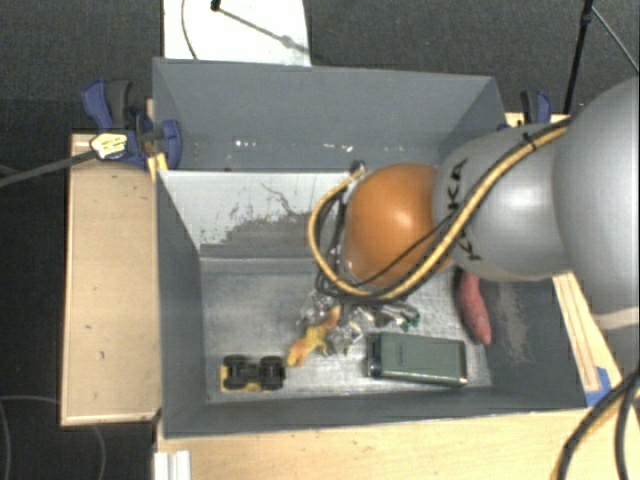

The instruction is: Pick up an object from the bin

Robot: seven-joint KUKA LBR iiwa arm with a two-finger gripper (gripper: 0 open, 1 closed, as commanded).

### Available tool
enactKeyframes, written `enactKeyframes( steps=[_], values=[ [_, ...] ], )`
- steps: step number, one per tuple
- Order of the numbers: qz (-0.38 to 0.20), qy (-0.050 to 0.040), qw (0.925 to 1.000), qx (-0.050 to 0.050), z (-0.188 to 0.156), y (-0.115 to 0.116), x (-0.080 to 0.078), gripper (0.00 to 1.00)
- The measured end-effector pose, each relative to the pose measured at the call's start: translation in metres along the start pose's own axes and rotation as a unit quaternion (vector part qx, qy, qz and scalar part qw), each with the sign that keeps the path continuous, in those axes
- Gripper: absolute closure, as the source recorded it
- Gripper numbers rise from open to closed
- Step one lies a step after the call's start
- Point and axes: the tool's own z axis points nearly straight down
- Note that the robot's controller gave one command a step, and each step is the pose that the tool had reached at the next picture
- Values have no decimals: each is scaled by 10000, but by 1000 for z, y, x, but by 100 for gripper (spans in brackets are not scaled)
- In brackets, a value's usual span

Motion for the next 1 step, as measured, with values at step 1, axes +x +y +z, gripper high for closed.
enactKeyframes(
  steps=[1],
  values=[
    [5,21,10000,-6,-19,1,2,100]
  ],
)
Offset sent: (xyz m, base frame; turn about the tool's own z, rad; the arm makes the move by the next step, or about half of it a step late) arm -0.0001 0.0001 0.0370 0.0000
